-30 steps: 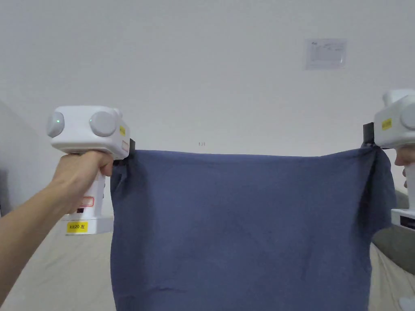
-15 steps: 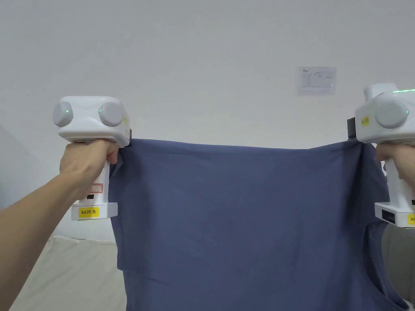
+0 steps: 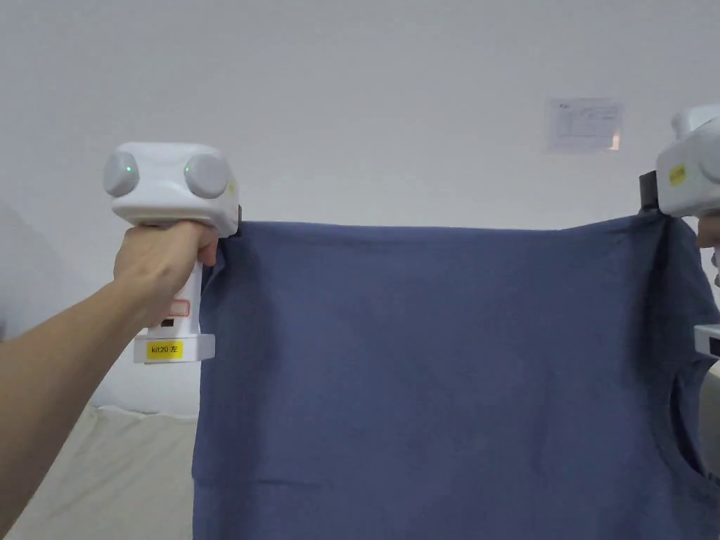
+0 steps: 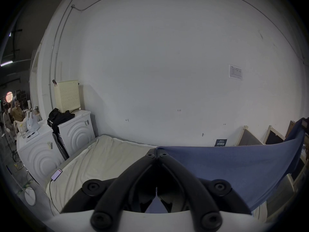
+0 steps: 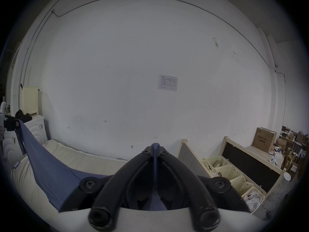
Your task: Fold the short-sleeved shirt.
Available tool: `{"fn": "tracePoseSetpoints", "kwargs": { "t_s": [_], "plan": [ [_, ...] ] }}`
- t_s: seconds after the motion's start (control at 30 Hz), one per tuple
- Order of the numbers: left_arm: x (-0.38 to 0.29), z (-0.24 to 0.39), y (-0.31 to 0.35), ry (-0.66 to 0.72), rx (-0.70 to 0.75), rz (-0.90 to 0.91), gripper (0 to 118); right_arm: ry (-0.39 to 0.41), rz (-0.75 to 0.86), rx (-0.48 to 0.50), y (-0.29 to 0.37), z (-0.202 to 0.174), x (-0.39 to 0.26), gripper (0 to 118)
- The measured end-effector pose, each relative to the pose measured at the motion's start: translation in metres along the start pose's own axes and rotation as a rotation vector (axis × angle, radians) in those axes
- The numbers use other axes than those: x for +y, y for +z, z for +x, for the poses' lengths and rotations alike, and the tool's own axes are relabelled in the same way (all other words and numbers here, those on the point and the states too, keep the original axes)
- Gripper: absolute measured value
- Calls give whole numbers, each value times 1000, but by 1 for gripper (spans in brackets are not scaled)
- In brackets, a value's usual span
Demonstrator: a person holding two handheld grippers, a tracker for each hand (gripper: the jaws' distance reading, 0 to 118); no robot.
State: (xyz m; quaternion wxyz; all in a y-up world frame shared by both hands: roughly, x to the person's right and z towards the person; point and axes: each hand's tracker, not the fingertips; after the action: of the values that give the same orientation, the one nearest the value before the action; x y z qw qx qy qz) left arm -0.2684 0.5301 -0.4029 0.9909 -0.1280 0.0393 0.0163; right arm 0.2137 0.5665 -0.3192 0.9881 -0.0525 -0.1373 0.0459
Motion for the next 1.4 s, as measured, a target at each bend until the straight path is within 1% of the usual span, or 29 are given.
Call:
{"fn": "tracePoseSetpoints", "kwargs": {
  "t_s": [0.03, 0.17, 0.27, 0.4, 0.6, 0.7, 0.83, 0.93, 1.0, 1.07, 1.17, 1.2, 1.23, 1.27, 1.3, 1.37, 1.4],
  "plan": [
    [3, 2, -9, 3, 3, -1, 0, 15, 1, -2, -12, -3, 2, 1],
    [11, 7, -42, -5, 18, -7, 0, 19, 4, -6, -46, -14, 9, 1],
    [16, 9, -66, -16, 27, 3, 0, 52, -1, -12, -72, -24, 10, 1],
    [20, 14, -96, -4, 38, 7, 0, 47, -3, -11, -104, -34, 12, 2],
    [22, 25, -133, -37, 73, 41, 0, 60, 9, -32, -148, -48, 15, 2],
    [11, 30, -155, -34, 84, 39, 0, 49, 9, -28, -167, -56, 2, 2],
    [-18, 35, -184, -37, 108, 10, 0, 95, -35, -36, -194, -69, -29, 2],
    [-44, 34, -211, -25, 105, -12, 0, 88, -64, -10, -213, -75, -58, 2],
    [-68, 33, -230, -43, 99, -43, 0, 91, -116, -4, -233, -81, -83, 2],
    [-103, 34, -239, -73, 111, -104, 0, 84, -166, 23, -240, -87, -123, 2],
    [-160, 30, -248, -60, 68, -195, 0, 88, -260, 77, -240, -96, -190, 2],
    [-183, 28, -250, -63, 74, -244, 0, 107, -301, 73, -235, -99, -216, 2],
    [-208, 26, -243, -55, 50, -277, 0, 92, -321, 95, -224, -102, -244, 2],
    [-230, 24, -240, -60, 37, -331, 0, 97, -361, 99, -215, -103, -267, 2],
    [-251, 21, -233, -41, 32, -345, 0, 98, -390, 108, -209, -105, -289, 2],
    [-303, 14, -209, -53, 14, -408, 0, 32, -469, 158, -174, -104, -340, 2],
    [-323, 11, -198, -64, 9, -437, 0, 48, -513, 141, -156, -105, -359, 2]
  ]
}}
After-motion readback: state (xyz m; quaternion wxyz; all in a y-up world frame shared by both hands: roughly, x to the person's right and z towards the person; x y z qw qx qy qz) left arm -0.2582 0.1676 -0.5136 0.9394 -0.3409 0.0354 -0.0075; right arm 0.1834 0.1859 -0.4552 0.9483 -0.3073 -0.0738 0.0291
